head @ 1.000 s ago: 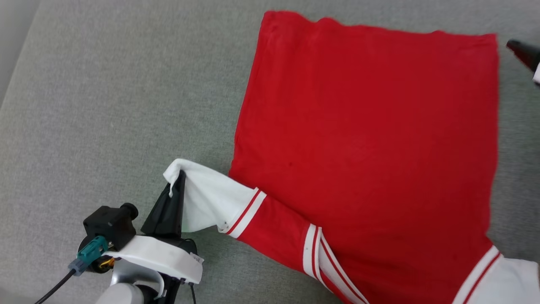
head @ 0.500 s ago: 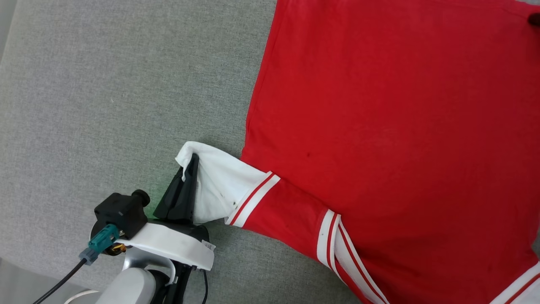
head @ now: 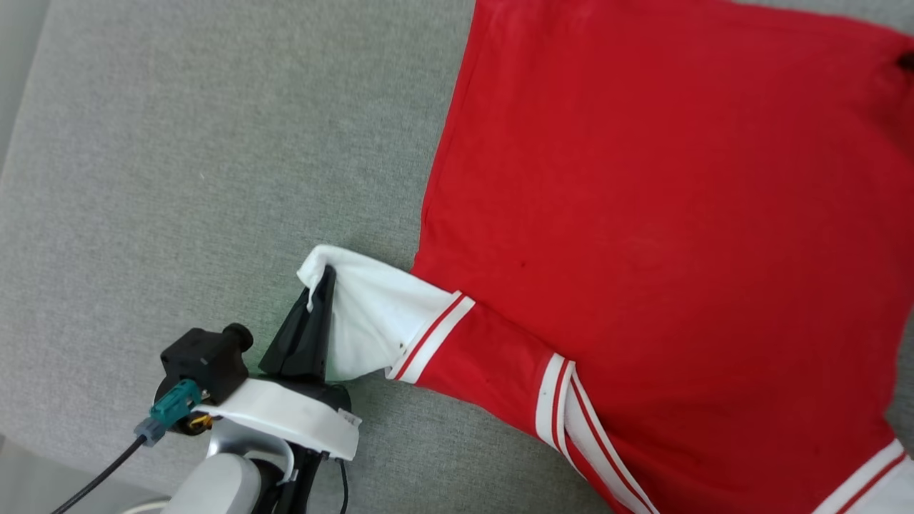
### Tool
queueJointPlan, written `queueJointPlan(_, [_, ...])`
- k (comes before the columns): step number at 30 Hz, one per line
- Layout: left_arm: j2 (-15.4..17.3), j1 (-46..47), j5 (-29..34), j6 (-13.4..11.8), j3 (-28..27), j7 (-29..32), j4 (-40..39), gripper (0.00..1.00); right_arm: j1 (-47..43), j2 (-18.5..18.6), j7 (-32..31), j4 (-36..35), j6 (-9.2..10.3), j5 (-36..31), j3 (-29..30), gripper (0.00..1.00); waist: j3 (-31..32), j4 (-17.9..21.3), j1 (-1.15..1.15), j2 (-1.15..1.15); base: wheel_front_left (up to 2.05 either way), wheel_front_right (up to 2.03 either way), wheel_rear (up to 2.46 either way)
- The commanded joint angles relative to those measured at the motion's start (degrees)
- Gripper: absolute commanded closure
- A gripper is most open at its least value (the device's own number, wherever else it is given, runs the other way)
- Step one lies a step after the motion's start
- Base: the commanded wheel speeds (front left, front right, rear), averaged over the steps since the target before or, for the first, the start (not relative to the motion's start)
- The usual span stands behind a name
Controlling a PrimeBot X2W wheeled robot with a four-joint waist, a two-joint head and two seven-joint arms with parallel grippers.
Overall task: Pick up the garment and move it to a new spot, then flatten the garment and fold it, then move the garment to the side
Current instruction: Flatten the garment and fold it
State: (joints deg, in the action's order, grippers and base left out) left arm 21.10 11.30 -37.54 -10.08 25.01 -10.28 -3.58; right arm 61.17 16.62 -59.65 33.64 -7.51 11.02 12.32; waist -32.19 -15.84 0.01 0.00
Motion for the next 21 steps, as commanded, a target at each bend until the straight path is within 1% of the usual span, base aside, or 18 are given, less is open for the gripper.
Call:
queueJointPlan(1, [0.3,-0.6,-0.2,0.2,-0.3,-0.4,0.4,1.0,-2.0,0.9,0.4,-0.2,0.04,0.7,-1.2,1.0,2.7,0.8,-0.01,0.0,0.0,0.0,0.0])
queueJointPlan(6, [1.3,-3.0,-1.1,-0.3,-0.8,0.2,1.5,1.0,-4.3,4.4,1.8,-4.6,0.04,3.2,-5.9,1.0,9.5,3.0,-0.01,0.0,0.0,0.0,0.0])
queueJointPlan(12, [3.2,-6.9,-2.1,-1.7,-1.8,1.4,0.7,1.0,-11.6,9.5,0.2,-12.7,0.04,7.6,-10.4,1.0,17.5,7.0,-0.01,0.0,0.0,0.0,0.0])
queueJointPlan(16, [4.9,-10.1,-2.6,-3.2,-2.5,2.6,-0.3,1.0,-20.1,12.6,-1.5,-18.9,0.04,10.8,-11.3,1.0,22.5,10.4,-0.01,0.0,0.0,0.0,0.0])
queueJointPlan(18, [5.6,-11.7,-3.0,-3.8,-2.8,3.4,-0.8,1.0,-25.5,13.6,-2.3,-21.9,0.04,12.0,-10.9,1.0,24.8,12.0,-0.01,0.0,0.0,0.0,0.0])
queueJointPlan(21, [6.5,-14.3,-3.6,-5.0,-3.3,4.2,-1.2,1.0,-35.2,14.2,-3.7,-25.8,0.04,13.5,-9.7,1.0,28.0,14.4,-0.01,0.0,0.0,0.0,0.0])
